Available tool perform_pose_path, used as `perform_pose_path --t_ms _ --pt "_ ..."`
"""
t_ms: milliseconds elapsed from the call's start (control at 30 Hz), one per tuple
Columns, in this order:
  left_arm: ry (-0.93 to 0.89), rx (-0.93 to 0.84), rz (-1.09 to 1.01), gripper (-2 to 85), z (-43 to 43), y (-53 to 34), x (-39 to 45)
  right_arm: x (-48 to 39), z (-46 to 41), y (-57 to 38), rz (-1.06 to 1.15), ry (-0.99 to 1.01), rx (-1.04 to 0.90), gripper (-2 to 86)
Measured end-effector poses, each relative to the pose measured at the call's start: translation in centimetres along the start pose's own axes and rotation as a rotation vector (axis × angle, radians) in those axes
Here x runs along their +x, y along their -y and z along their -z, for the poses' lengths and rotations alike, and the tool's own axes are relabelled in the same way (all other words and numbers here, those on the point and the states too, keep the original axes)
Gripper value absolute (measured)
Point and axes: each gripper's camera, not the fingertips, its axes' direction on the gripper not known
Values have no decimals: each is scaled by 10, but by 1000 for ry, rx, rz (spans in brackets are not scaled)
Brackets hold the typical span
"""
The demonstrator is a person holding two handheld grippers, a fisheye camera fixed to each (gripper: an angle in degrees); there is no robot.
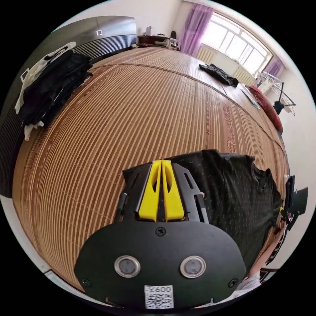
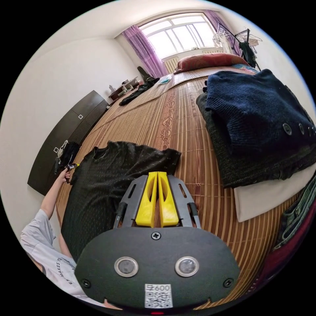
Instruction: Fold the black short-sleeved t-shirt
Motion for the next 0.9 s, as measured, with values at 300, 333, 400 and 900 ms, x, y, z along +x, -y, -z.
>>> perform_pose_path --t_ms 300,333,400,900 --pt "494 150 -111 8 12 5 18 10 4 -2 -39 5 22 -9" --pt "363 248 -180 9 29 1 16 11 4 -2 -39 5 23 -9" --pt "199 463 -207 12 66 -12 0 10 4 -3 -35 -2 22 -9" --pt "-362 -34 246 120 121 -90 -171 20 4 -6 -52 22 22 -9"
